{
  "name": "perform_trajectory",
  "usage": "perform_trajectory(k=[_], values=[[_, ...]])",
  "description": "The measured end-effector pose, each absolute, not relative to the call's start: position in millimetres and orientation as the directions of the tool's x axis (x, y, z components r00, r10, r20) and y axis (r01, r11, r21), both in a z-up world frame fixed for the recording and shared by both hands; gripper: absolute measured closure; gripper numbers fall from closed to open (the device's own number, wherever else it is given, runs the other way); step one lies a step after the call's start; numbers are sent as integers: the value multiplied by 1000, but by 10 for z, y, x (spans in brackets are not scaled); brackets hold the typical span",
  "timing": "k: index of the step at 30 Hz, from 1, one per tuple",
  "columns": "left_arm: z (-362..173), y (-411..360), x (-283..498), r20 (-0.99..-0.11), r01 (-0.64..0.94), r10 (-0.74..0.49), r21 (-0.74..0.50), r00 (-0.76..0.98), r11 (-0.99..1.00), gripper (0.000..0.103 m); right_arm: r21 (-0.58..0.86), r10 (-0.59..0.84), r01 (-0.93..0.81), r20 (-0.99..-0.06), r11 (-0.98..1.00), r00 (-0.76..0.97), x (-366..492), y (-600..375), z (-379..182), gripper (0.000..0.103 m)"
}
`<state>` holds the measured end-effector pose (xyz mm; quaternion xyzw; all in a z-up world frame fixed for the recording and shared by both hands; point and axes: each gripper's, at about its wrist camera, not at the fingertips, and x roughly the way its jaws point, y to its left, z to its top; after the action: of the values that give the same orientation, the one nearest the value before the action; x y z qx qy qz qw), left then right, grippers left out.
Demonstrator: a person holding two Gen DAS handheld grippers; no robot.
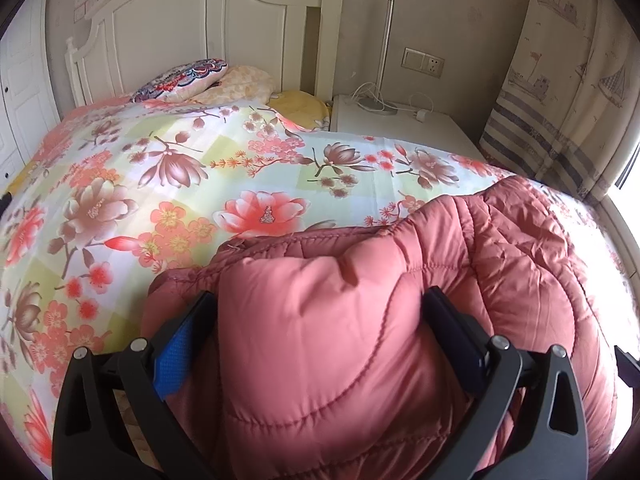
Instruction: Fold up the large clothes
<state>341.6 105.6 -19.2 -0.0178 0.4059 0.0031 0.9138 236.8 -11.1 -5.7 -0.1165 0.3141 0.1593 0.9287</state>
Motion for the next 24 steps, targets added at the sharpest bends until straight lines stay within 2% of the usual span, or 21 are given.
perform_trajectory(k=[5, 7, 11, 13, 15, 19, 24], values=[[-163, 955, 3366, -724, -38, 67, 57, 686, 998, 2, -166, 140, -297, -608, 940, 781, 2207, -54, 2, 5], [-158, 951, 3350, -720, -41, 74, 63, 690, 997, 2, -195, 120, -276, -572, 941, 811, 2049, -13, 87, 5], [-162, 961, 3352, -719, -43, 70, 56, 691, 998, 2, -194, 207, -343, -504, 919, 839, 1741, 72, 115, 5], [-162, 958, 3349, -714, -46, 77, 62, 696, 997, 2, -249, 180, -367, -552, 896, 814, 1747, 188, -73, 4], [-167, 947, 3350, -711, -48, 87, 74, 698, 996, 2, -292, 167, -365, -531, 884, 830, 1730, 207, -147, 4], [-168, 952, 3351, -711, -48, 84, 70, 698, 996, 2, -276, 161, -376, -577, 885, 801, 1748, 213, 0, 5], [-162, 954, 3345, -713, -48, 78, 62, 697, 997, 2, -265, 228, -390, -485, 882, 845, 1573, 271, 191, 5]])
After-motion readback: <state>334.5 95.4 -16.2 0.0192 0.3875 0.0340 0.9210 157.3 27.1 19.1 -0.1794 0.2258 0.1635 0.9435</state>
